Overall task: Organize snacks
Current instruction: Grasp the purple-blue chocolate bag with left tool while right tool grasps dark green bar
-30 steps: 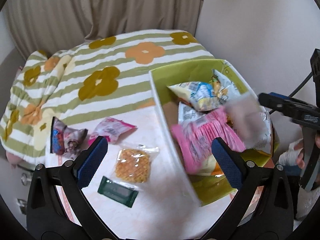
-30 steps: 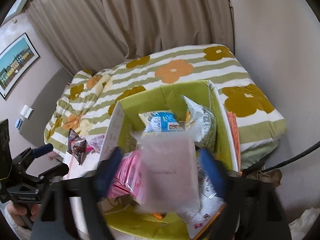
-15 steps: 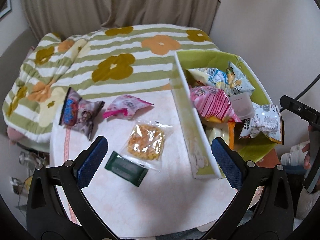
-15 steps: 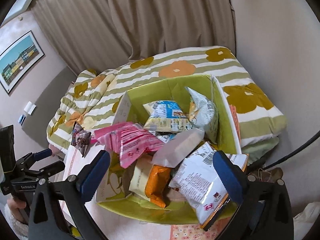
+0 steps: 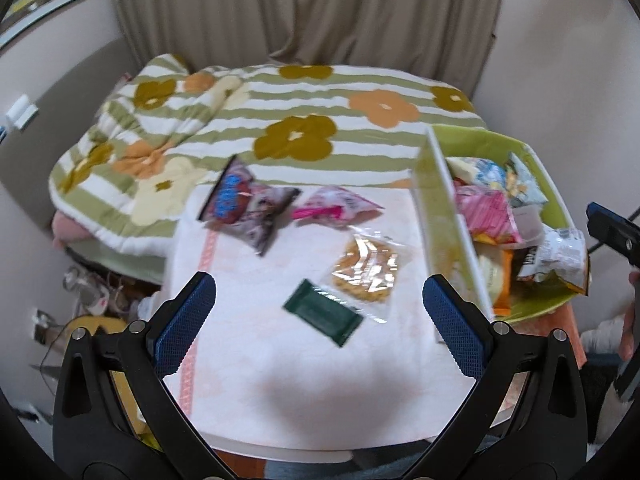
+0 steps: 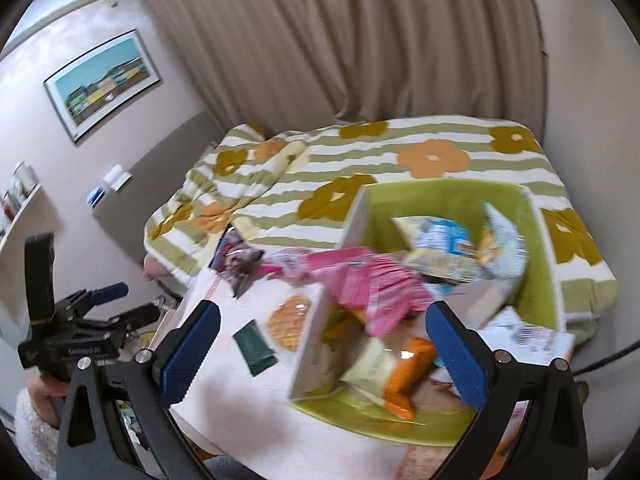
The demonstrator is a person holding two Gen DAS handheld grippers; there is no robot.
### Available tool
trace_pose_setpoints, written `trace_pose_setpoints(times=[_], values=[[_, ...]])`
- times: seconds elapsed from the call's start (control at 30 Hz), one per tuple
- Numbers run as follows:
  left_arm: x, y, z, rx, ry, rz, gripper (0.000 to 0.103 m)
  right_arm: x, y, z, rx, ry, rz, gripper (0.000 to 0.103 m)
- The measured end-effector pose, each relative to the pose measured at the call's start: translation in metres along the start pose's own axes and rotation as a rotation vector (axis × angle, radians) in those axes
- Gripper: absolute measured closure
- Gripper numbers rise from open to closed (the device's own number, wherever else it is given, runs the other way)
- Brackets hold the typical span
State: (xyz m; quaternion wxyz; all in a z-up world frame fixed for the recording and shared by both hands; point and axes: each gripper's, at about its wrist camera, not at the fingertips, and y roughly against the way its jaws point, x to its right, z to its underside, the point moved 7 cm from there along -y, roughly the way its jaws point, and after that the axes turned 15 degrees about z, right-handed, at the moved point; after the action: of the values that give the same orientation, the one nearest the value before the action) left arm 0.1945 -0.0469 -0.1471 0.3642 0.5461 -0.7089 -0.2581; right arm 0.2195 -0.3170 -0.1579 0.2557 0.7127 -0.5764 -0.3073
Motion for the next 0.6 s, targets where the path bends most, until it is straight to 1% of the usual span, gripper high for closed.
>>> trace_pose_setpoints(times=[0.1,0.23,0.4,0.6], values=[[-0.025,0.003,-0.001,0.004,0.016,-0.014,0.000,-0.030,-0.007,0.004,0.001,0.042,0.013,0.001],[-0.056,-0.001,-0.007,-0.004,0.008,-0.012,0.000,-0.074,-0.029,0.015,-0.041,0.092,0.004,0.001],[-0.097,-0.018,-0.022,-0.050,-0.015,0.031,0.000,-0.118,-0.063,0.026,-0.103,0.094,0.027,0.001],[-0.137,-0.047,-0.046,-0.116,-0.097,0.088,0.000,-0.157,-0.109,0.037,-0.170,0.070,0.058,0.001]])
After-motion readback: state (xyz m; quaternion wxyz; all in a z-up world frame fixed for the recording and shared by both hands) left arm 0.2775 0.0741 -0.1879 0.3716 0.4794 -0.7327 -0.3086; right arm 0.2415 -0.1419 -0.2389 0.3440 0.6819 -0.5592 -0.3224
